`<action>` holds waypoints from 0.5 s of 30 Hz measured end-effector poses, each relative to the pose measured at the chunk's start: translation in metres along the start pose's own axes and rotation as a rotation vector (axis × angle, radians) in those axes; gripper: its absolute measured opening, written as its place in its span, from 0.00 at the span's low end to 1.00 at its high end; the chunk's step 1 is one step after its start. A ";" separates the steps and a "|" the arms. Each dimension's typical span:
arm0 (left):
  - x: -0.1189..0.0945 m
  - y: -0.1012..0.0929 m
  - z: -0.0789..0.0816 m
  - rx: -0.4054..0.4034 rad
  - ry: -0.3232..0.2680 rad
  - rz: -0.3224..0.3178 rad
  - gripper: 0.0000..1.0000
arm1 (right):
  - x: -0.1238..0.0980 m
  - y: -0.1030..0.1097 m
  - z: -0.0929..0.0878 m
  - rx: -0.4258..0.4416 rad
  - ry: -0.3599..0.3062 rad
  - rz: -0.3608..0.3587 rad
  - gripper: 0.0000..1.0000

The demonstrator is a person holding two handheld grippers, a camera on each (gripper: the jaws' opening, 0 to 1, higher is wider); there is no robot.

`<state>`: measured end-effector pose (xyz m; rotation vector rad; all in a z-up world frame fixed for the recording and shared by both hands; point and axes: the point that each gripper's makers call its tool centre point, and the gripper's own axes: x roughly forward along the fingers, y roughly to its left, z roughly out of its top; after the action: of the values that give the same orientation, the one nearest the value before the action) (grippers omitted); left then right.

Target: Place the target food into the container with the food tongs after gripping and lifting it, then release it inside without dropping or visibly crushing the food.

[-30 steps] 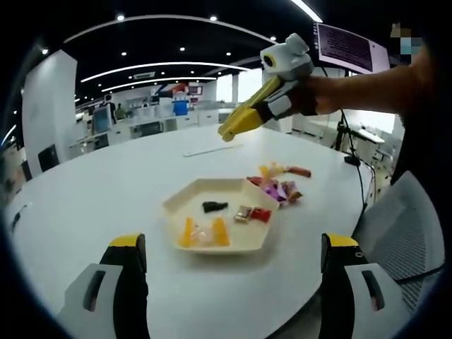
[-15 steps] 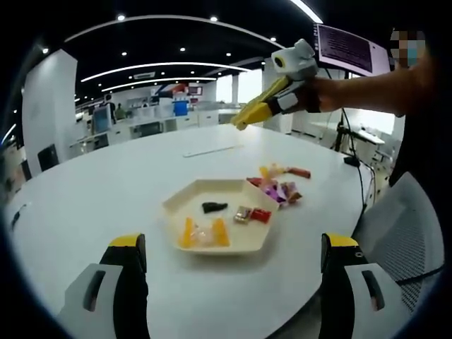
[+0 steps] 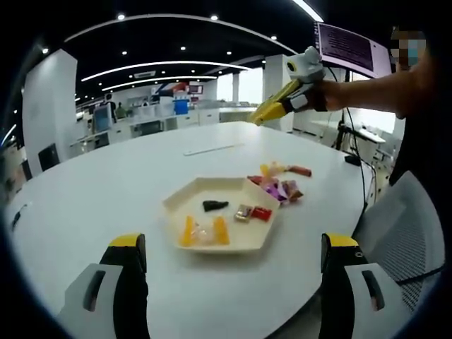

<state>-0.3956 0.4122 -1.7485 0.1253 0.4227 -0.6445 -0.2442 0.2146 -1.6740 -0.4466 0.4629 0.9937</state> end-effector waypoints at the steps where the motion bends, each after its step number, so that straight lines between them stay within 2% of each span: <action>1: 0.000 0.000 -0.001 0.000 0.003 -0.001 1.00 | -0.001 -0.001 -0.001 0.000 0.001 -0.001 0.29; 15: 0.002 0.001 -0.007 0.003 0.027 -0.002 1.00 | -0.023 -0.031 -0.035 0.040 0.013 -0.035 0.29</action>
<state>-0.3956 0.4133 -1.7555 0.1371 0.4479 -0.6461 -0.2342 0.1647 -1.6851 -0.4241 0.4846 0.9466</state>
